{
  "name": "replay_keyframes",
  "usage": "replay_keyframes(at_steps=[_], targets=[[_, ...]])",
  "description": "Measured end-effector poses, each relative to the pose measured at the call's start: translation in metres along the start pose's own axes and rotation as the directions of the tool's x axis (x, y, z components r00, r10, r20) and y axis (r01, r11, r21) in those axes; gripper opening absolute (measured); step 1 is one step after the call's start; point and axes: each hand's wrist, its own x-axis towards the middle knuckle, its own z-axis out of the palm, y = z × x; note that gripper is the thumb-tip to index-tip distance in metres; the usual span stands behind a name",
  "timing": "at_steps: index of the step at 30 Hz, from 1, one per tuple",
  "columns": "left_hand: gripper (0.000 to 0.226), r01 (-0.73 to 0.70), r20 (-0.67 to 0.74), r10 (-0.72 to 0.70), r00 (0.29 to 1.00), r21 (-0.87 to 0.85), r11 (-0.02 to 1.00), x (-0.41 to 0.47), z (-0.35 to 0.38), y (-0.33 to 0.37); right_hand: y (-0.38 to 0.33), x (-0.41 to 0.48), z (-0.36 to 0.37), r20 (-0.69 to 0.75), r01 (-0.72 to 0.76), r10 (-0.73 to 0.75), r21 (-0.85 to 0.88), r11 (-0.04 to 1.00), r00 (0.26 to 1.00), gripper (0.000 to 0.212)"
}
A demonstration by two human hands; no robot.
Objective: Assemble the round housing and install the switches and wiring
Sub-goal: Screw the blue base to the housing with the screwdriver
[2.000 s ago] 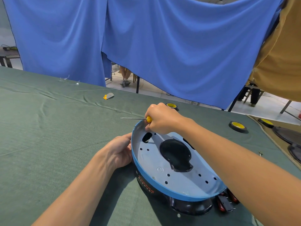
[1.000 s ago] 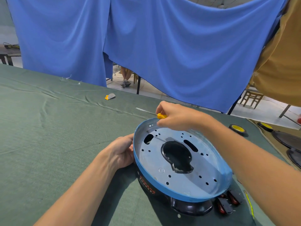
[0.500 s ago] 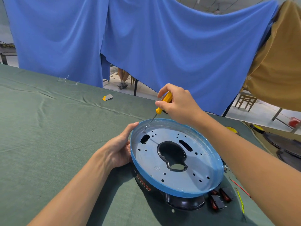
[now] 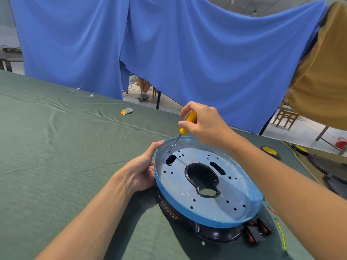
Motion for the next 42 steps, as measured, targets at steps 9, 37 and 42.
replay_keyframes(at_steps=[9, 37, 42], targets=[[0.087, -0.006, -0.026, 0.006, 1.000, -0.003, 1.000, -0.001, 0.001, 0.000, 0.002, 0.003, -0.004, -0.008, 0.005, -0.005, -0.002, 1.000, 1.000, 0.011], [0.063, -0.009, -0.049, 0.011, 0.999, 0.029, 1.000, -0.004, 0.004, 0.000, -0.034, 0.037, -0.012, 0.250, -0.122, 0.237, -0.401, 0.908, 0.939, 0.042], [0.061, -0.012, -0.045, 0.013, 0.999, 0.032, 0.999, -0.005, 0.004, 0.000, -0.036, 0.040, -0.017, 0.275, -0.058, 0.171, -0.375, 0.925, 0.946, 0.031]])
